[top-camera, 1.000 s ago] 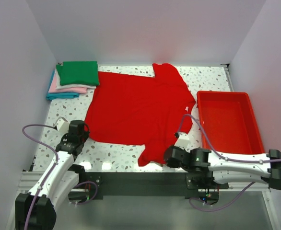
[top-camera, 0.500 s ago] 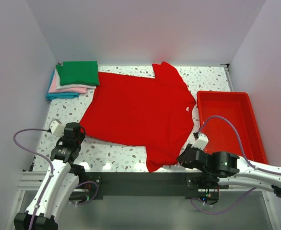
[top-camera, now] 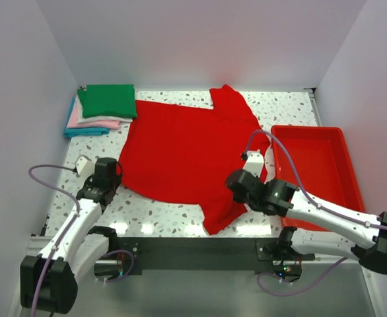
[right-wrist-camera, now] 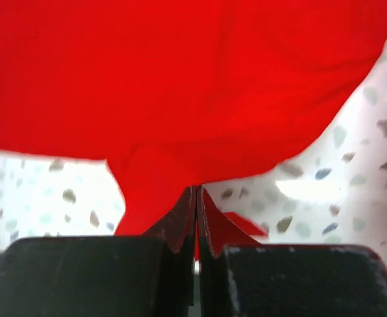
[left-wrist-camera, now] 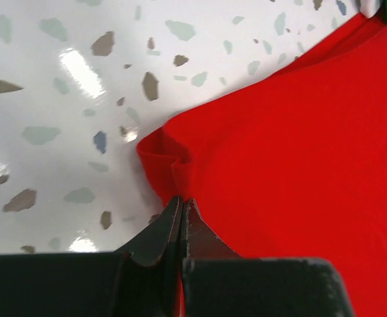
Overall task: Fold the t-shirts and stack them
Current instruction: Fold the tshirt
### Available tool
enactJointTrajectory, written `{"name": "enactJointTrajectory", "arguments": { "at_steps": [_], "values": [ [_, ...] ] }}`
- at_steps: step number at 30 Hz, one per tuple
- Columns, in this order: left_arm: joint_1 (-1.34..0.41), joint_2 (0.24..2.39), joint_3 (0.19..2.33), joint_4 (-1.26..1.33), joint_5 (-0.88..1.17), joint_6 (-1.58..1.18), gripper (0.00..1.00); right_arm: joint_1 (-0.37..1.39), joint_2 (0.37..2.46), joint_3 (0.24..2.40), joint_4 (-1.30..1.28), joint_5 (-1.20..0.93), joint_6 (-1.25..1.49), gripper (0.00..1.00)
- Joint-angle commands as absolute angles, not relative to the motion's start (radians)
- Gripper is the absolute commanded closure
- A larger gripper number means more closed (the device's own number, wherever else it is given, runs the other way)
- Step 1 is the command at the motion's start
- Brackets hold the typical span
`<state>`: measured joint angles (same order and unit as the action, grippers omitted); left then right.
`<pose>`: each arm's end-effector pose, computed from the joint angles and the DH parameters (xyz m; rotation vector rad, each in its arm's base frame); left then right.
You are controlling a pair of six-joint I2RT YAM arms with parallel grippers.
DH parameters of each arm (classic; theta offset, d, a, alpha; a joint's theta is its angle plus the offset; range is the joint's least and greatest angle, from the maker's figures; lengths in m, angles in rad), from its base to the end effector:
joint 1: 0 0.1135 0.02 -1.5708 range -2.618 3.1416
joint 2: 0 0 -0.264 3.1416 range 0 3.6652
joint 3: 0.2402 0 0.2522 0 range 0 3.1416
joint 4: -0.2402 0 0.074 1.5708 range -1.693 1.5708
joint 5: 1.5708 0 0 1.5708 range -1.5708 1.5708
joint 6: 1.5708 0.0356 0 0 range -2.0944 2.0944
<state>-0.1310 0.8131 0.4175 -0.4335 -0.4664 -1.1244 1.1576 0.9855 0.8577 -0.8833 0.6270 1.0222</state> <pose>0.1599 -0.0049 0.1882 -1.2724 1.9053 -0.0824 0.0911 0.1559 0.2747 0.0590 2.3392 0.2442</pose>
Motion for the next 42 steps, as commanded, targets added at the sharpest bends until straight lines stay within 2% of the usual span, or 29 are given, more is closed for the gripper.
{"name": "enactJointTrajectory", "arguments": {
  "at_steps": [1,3,8,12,29,36,39,40,42],
  "values": [
    [-0.126,0.926,0.508,-0.224,-0.448,-1.079,1.0,0.922,1.018,0.882,-0.686,0.51,0.76,1.0],
    [-0.126,0.994,0.554,-0.183,-0.449,-1.083,1.0,0.8,1.079,0.912,-0.644,0.465,0.69,1.0],
    [-0.121,1.217,0.679,-0.144,-0.472,-1.078,1.0,0.667,1.196,0.998,-0.578,0.375,0.614,1.0],
    [-0.103,1.311,0.742,-0.112,-0.476,-1.065,1.0,0.565,1.246,1.037,-0.543,0.319,0.597,1.0],
    [-0.068,1.609,0.974,-0.057,-0.422,-1.037,1.0,0.342,1.358,1.078,-0.497,0.21,0.588,1.0],
    [-0.055,1.707,1.055,-0.015,-0.351,-0.941,1.0,0.278,1.426,1.101,-0.483,0.181,0.581,1.0],
    [-0.048,1.747,1.095,0.006,-0.313,-0.92,0.78,0.268,1.469,1.109,-0.466,0.166,0.583,1.0],
    [-0.045,1.743,1.101,0.002,-0.317,-0.926,0.54,0.267,1.483,1.118,-0.469,0.167,0.583,0.91],
    [-0.04,1.706,1.091,0.002,-0.328,-0.933,0.38,0.267,1.525,1.156,-0.495,0.178,0.572,0.74]
  ]
}}
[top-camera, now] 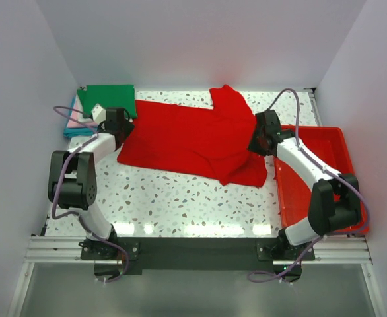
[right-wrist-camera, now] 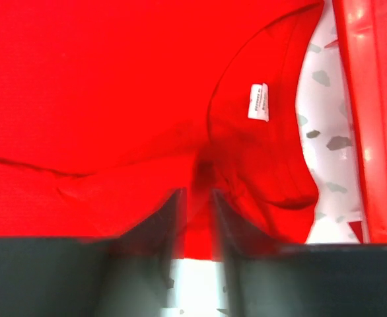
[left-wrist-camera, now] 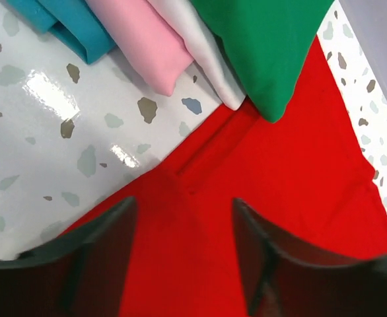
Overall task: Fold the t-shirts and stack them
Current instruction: Fold the tshirt
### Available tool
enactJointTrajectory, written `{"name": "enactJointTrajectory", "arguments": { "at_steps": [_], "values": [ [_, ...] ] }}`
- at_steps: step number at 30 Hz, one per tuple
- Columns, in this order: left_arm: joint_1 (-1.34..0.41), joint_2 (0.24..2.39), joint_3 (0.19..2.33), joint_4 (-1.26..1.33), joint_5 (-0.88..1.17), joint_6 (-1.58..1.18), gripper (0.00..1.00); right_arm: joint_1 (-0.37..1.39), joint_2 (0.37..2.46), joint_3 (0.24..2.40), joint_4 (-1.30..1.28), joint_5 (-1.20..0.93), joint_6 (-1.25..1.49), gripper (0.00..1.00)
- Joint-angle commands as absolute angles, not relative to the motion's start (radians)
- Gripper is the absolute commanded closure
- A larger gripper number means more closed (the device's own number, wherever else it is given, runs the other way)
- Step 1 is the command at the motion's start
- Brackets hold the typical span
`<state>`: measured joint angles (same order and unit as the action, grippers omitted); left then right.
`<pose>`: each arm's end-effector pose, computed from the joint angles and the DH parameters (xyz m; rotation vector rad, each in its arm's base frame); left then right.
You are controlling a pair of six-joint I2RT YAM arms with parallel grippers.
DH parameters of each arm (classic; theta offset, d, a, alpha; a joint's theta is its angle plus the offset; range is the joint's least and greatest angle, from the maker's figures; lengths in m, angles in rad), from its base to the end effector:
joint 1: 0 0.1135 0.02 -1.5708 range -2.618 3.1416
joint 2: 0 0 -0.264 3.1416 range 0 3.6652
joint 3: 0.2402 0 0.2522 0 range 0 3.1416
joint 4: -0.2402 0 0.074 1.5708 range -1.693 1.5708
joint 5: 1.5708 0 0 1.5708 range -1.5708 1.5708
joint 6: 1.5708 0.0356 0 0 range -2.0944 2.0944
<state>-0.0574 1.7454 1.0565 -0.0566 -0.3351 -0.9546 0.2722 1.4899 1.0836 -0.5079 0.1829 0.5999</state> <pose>0.3722 -0.0097 0.1911 -1.1330 1.9673 -0.1455 0.3041 0.0782 0.2486 0.4787 2.4228 0.1499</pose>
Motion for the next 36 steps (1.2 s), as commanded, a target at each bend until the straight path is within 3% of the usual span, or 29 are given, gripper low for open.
{"name": "enactJointTrajectory", "arguments": {
  "at_steps": [1,4,9,14,24,31,35,36],
  "values": [
    [-0.038,1.689,1.08,-0.043,-0.336,-0.933,0.32,0.267,1.535,1.169,-0.508,0.186,0.565,0.56],
    [-0.037,1.597,1.022,-0.105,-0.382,-0.962,0.27,0.267,1.519,1.178,-0.529,0.196,0.566,0.36],
    [-0.038,1.441,0.797,-0.167,-0.416,-1.115,0.35,0.275,1.385,1.03,-0.512,0.169,0.612,0.39],
    [-0.044,1.391,0.64,-0.086,-0.382,-1.161,0.36,0.331,1.247,0.867,-0.48,0.182,0.672,0.41],
    [-0.044,1.451,0.614,0.038,-0.365,-1.143,0.33,0.397,1.154,0.684,-0.46,0.322,0.811,0.41],
    [-0.043,1.509,0.627,0.066,-0.373,-1.129,0.34,0.391,1.213,0.666,-0.436,0.365,0.85,0.4],
    [-0.041,1.535,0.63,0.068,-0.379,-1.135,0.39,0.388,1.275,0.676,-0.41,0.36,0.853,0.41],
    [-0.041,1.548,0.634,0.06,-0.38,-1.137,0.46,0.387,1.294,0.678,-0.405,0.36,0.854,0.41]
  ]
}}
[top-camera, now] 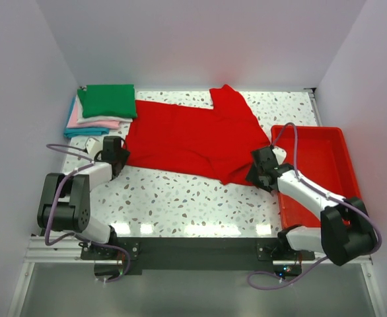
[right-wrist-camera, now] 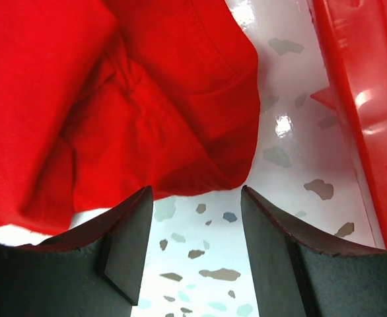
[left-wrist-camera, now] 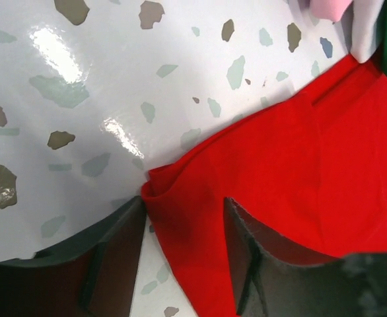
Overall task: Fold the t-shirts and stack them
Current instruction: Fold the tshirt
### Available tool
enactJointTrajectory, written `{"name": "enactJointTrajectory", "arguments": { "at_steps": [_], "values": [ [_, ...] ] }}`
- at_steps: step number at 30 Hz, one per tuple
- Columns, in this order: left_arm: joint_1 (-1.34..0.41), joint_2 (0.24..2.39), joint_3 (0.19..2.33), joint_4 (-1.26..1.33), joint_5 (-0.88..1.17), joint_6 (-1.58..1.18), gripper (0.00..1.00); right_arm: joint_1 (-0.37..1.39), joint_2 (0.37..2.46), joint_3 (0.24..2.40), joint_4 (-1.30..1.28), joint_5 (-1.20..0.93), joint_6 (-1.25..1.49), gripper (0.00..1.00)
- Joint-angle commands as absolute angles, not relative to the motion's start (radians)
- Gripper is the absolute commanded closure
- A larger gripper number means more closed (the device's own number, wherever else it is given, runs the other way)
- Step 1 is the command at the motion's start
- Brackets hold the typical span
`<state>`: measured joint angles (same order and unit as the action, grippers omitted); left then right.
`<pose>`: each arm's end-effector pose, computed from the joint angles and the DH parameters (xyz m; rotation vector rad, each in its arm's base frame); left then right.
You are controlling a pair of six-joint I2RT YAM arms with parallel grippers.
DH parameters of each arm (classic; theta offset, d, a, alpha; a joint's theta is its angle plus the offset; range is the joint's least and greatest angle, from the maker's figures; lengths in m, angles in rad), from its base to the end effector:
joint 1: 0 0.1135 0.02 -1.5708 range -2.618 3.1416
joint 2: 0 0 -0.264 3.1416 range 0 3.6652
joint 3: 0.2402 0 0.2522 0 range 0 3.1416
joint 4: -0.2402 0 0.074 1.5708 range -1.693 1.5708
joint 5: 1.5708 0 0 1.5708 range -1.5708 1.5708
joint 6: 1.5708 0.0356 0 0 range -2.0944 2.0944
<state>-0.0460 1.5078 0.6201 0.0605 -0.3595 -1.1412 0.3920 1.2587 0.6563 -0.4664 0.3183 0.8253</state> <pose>0.2775 -0.0002 0.1459 -1.3542 1.9037 -0.1573 0.2137 0.0763 0.1809 0.6514 2.4706 0.0381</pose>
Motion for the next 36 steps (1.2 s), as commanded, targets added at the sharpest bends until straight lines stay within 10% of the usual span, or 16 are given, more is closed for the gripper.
{"name": "enactJointTrajectory", "arguments": {
  "at_steps": [1,5,9,32,36],
  "values": [
    [-0.041,1.552,0.637,0.055,-0.382,-1.138,0.49,0.382,1.301,0.678,-0.399,0.359,0.851,0.41],
    [-0.04,1.569,0.644,0.029,-0.394,-1.146,0.69,0.376,1.333,0.689,-0.384,0.36,0.838,0.47],
    [-0.035,1.546,0.669,-0.056,-0.417,-1.149,0.94,0.373,1.364,0.719,-0.399,0.356,0.807,1.0],
    [0.078,1.017,0.485,-0.439,-0.548,-1.161,0.97,0.374,0.597,0.603,-0.914,0.02,0.828,0.99],
    [0.08,0.936,0.439,-0.419,-0.493,-1.166,0.64,0.374,0.542,0.609,-0.943,0.021,0.809,0.61]
  ]
}}
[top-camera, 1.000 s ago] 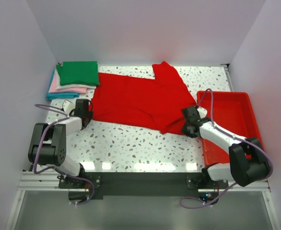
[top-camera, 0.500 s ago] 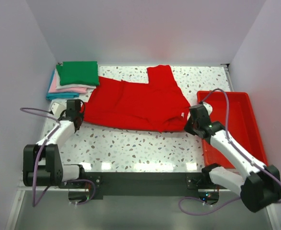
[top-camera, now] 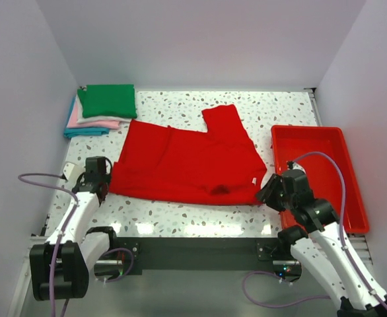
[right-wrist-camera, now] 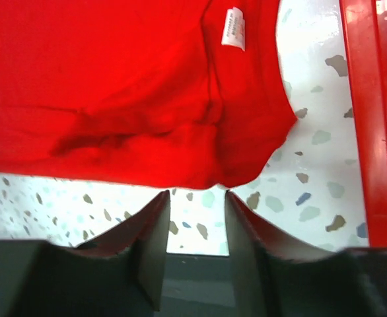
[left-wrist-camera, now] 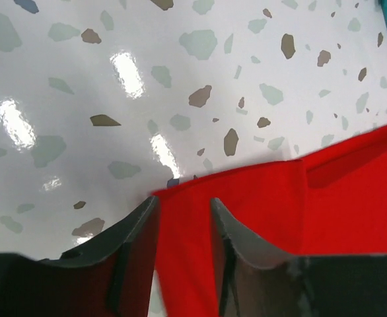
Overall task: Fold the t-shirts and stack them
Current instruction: Fold the tshirt
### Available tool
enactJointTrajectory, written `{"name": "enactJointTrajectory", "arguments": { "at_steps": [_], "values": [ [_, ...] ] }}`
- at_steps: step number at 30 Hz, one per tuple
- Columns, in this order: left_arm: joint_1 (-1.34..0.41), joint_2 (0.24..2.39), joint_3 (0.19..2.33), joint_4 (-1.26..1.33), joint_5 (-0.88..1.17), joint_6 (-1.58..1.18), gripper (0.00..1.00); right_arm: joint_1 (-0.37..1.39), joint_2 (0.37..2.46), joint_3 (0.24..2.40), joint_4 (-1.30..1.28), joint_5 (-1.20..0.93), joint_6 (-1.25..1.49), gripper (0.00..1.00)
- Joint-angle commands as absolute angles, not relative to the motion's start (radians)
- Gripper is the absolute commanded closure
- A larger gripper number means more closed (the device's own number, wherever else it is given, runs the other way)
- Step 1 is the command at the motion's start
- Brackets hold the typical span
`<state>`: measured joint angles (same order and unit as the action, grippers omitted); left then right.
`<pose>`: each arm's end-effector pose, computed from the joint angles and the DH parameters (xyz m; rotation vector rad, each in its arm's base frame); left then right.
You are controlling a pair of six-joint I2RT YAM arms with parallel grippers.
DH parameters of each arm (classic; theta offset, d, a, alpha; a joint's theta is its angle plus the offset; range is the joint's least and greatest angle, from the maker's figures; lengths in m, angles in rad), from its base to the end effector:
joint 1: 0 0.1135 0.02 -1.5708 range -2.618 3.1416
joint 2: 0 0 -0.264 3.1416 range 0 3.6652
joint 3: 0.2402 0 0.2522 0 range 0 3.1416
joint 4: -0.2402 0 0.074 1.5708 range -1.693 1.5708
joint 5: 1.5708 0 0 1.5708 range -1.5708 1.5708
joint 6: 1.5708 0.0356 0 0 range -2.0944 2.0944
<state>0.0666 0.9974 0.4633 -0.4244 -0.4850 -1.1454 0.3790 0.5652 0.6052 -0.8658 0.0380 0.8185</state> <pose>0.1773 0.0285 0.1759 -1.5062 1.8474 0.1186 0.1061 0.0408 0.2441 0.5539 2.3960 0.5030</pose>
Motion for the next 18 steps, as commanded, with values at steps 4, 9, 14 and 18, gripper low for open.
{"name": "enactJointTrajectory", "arguments": {
  "at_steps": [4,9,14,18],
  "values": [
    [0.078,0.896,0.442,-0.379,-0.422,-1.099,0.45,0.374,0.59,0.638,-0.885,0.054,0.753,0.53],
    [0.077,0.884,0.485,-0.338,-0.384,-1.003,0.43,0.464,0.742,0.664,-0.764,0.112,0.736,0.58],
    [0.009,0.862,0.479,-0.243,-0.293,-0.901,0.47,0.693,0.9,0.689,-0.66,0.327,0.814,0.57],
    [-0.24,0.871,0.479,-0.138,-0.25,-0.822,0.49,0.83,1.064,0.689,-0.574,0.419,0.874,0.56]
  ]
}}
